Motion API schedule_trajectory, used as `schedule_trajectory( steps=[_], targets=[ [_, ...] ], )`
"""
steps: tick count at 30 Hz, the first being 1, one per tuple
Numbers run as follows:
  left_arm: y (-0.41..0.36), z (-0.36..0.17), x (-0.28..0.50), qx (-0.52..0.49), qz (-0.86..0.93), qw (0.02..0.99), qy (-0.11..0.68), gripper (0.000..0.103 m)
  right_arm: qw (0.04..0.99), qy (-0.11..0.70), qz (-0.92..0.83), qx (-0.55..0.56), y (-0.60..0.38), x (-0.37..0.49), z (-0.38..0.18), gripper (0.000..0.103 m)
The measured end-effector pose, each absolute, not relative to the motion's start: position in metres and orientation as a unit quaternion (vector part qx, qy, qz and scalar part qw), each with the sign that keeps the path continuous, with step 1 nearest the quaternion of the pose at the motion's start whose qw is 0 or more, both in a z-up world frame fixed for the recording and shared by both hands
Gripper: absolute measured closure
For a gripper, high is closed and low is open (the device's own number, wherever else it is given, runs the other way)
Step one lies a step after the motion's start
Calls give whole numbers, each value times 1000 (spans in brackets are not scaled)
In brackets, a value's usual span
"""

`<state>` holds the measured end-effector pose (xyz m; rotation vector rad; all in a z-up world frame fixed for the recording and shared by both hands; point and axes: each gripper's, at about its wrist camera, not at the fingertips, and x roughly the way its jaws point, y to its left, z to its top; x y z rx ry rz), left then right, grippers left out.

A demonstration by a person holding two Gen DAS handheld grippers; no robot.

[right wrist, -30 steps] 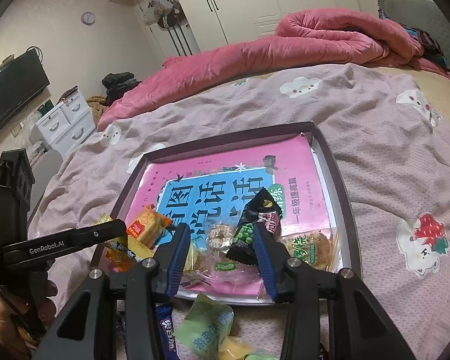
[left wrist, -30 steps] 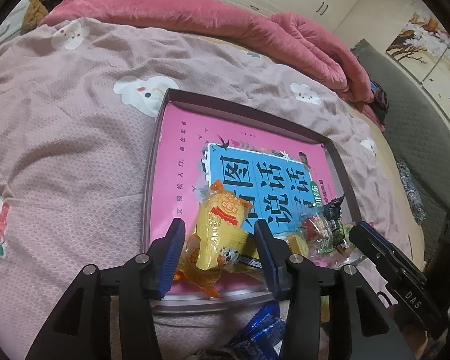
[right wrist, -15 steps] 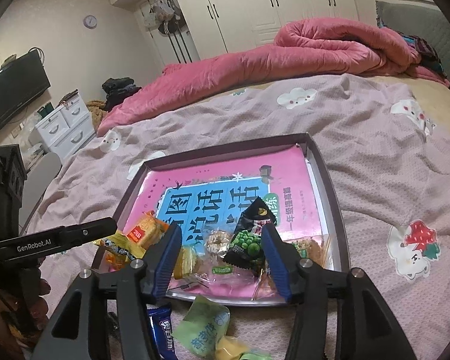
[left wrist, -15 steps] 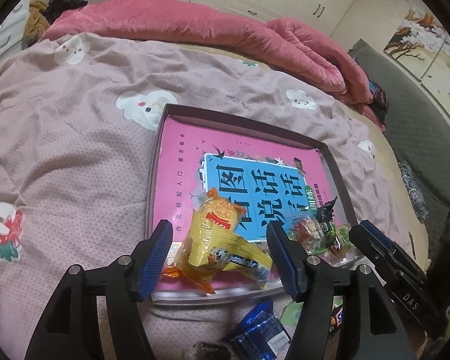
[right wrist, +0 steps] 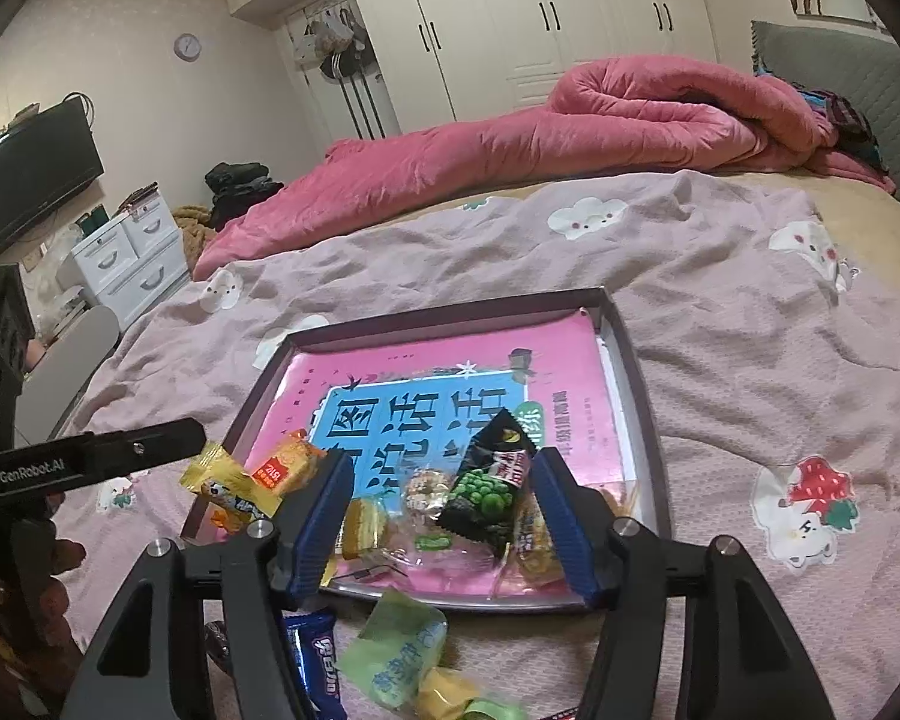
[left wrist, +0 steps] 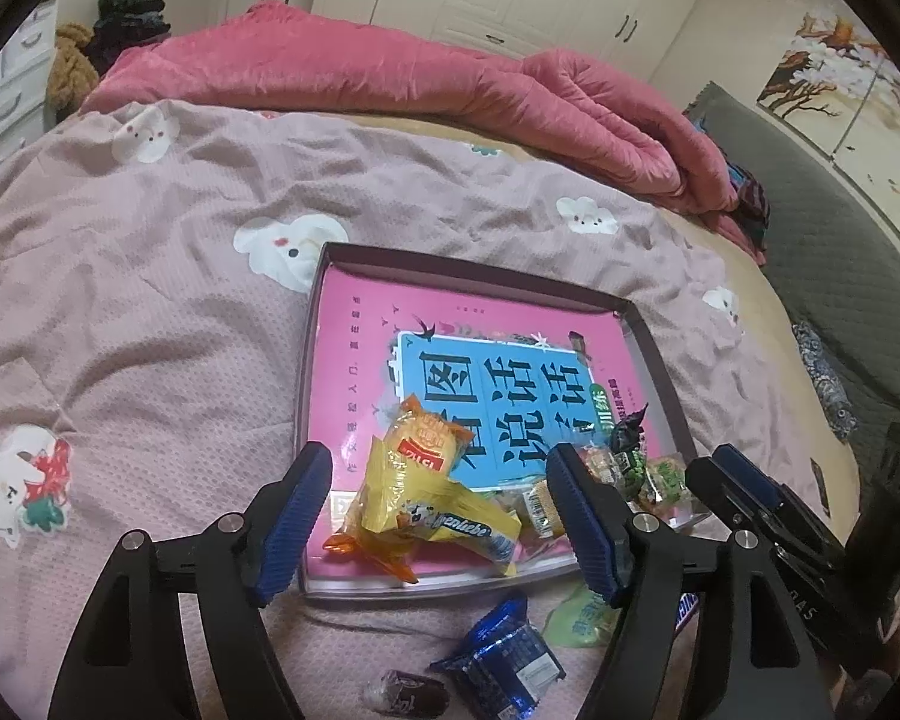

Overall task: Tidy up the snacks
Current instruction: 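Pull both grippers back from the tray toward the remaining snacks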

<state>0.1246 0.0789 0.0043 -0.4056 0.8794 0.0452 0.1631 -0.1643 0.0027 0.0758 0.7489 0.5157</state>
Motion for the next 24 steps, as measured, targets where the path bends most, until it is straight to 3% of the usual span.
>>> schedule_trajectory(
  steps=[24],
  targets=[
    [50,21,93,-170,-13,885,434,27,903,345,255,17,-180,137,22,35]
  ],
)
